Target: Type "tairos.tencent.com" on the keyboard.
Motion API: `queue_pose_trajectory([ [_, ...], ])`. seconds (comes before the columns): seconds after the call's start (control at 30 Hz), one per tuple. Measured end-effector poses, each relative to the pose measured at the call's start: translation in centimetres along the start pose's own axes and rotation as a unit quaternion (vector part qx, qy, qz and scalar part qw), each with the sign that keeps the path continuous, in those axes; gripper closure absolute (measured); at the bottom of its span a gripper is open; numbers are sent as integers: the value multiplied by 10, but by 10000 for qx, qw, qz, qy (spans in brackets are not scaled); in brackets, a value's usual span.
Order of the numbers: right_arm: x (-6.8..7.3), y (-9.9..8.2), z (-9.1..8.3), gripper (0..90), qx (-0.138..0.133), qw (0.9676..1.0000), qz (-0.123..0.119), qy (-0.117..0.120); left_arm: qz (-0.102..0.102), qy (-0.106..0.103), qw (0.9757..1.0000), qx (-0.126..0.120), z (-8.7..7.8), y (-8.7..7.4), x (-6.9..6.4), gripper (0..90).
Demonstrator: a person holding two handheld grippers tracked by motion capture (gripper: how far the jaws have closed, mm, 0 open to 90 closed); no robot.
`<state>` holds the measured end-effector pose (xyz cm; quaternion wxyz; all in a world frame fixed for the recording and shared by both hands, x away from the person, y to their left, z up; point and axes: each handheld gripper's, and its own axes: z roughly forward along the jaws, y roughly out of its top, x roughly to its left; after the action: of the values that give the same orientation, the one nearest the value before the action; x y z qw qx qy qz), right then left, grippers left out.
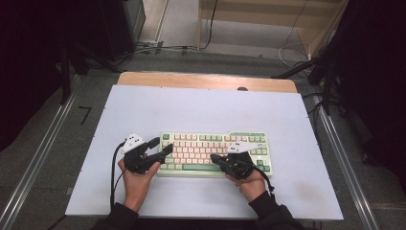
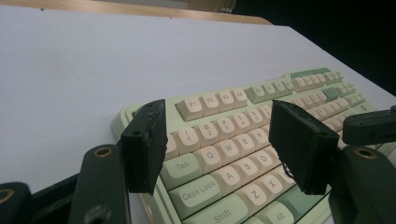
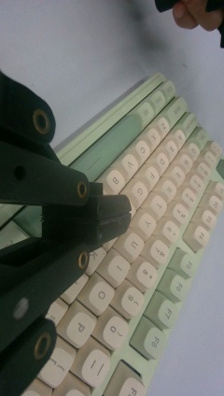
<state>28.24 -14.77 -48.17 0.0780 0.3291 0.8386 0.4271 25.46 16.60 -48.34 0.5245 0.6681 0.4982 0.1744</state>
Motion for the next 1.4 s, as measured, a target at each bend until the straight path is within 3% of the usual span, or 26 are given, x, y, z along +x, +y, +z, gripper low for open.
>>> queue_pose_trajectory([
  [1.1, -3, -4, 11, 873, 265, 9996, 35, -102, 0, -27, 10000, 23, 0, 0, 0, 380],
  [1.3, -10, 2, -9, 549, -275, 9990, 325, 102, -35, -10, 10000, -22, -1, 0, 2, 380],
  [1.4, -16, 3, -17, 394, -451, 9978, 485, 21, -25, 5, 10000, -19, -2, 0, 1, 379],
])
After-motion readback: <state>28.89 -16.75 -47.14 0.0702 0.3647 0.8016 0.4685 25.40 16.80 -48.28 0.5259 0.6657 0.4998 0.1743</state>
